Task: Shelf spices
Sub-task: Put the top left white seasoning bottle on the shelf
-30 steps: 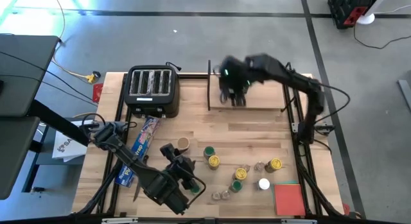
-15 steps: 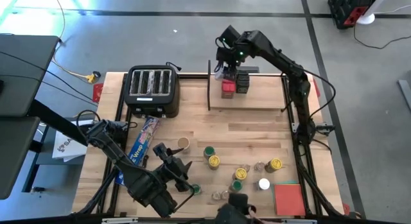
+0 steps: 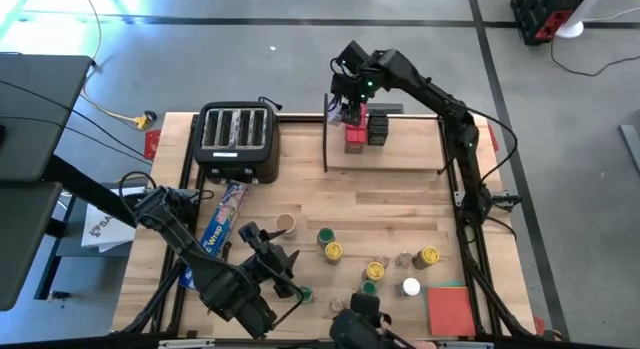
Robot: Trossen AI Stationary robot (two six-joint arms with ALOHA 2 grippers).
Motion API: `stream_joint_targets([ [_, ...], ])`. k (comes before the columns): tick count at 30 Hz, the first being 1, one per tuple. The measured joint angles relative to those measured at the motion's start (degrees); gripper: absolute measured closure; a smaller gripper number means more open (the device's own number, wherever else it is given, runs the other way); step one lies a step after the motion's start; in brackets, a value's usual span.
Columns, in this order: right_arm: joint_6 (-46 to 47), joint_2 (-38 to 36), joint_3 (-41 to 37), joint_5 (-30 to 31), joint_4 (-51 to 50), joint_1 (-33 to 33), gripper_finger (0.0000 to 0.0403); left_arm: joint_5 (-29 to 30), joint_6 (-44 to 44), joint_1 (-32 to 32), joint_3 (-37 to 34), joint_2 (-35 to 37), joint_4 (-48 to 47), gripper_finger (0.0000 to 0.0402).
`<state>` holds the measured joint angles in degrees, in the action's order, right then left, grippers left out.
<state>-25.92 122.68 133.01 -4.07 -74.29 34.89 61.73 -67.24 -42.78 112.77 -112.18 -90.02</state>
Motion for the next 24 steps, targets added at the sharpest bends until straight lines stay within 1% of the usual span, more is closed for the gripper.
stream_joint_targets([
  [10, 0.4, 5.8, 0.0, 4.1, 1.7, 0.0, 0.0206, 0.0, 0.0, 0.0, 0.0, 0.0, 0.0, 0.0133],
  [20, 0.4, 8.2, 0.0, 4.6, 2.6, 0.2, 0.0206, 0.0, -0.1, 0.0, 0.0, 0.0, 0.0, 0.0133],
  [24, 0.7, 9.4, 0.0, 4.7, 2.5, 0.4, 0.0188, -0.1, -0.1, 0.0, 0.0, 0.0, 0.0, 0.0133],
])
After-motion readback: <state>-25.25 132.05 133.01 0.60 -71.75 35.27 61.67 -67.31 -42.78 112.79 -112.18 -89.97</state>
